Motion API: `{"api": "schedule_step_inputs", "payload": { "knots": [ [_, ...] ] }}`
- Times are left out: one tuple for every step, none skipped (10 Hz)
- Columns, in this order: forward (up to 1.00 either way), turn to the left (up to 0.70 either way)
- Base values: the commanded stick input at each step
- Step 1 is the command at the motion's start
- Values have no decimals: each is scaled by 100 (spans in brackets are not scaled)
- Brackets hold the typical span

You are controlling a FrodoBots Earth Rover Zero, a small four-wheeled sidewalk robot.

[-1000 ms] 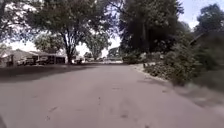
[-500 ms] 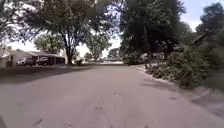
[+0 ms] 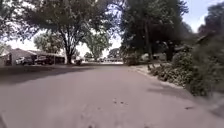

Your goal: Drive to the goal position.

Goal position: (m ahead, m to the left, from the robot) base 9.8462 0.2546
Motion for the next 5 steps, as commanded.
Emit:
{"api": "schedule_step_inputs", "payload": {
  "knots": [
    [70, 0],
    [70, 0],
    [70, 0],
    [70, 0],
    [70, 0]
  ]
}}
